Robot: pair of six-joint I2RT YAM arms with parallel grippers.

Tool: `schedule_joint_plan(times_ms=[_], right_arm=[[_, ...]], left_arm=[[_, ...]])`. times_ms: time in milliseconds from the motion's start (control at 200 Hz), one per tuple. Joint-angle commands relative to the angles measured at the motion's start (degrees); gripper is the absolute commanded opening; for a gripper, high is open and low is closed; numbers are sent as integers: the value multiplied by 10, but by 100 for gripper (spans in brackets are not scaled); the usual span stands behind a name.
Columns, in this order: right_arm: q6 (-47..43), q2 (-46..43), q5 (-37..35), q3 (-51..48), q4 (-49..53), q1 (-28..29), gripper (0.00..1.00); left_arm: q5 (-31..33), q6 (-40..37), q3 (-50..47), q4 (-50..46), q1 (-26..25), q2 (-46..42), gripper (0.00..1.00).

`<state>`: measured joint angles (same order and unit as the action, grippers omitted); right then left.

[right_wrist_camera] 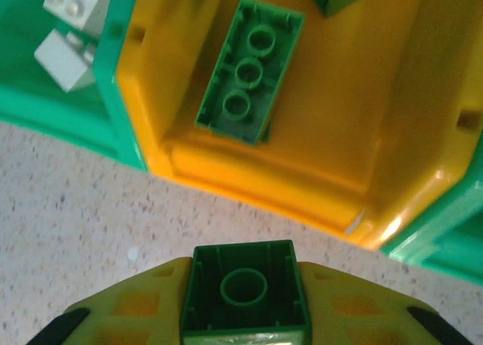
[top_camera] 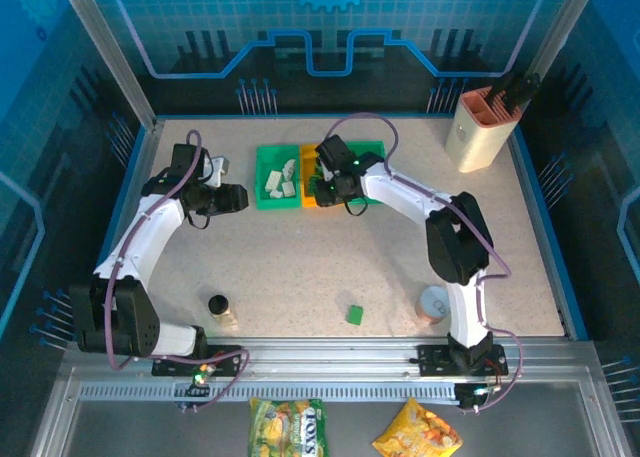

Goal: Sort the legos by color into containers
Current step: Place the lego in the container.

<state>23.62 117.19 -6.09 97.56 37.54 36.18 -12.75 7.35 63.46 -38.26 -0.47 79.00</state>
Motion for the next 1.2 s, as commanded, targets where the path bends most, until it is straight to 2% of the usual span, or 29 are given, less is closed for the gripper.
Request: schedule_joint_plan(times_ms=[0, 460, 715, 1196], right_arm=[[13, 38, -24, 54, 48, -8, 29], [40, 162, -96, 236, 125, -21, 33], [41, 195, -98, 262, 130, -22, 37], [39, 166, -124, 265, 135, -18, 45]], left_arm=[[-7, -7, -7, -5, 6, -14, 54], [-3, -8, -8, -5, 6, -17, 54], [-1, -9, -8, -6, 6, -18, 54], [0, -9, -8, -5, 7, -19, 54]])
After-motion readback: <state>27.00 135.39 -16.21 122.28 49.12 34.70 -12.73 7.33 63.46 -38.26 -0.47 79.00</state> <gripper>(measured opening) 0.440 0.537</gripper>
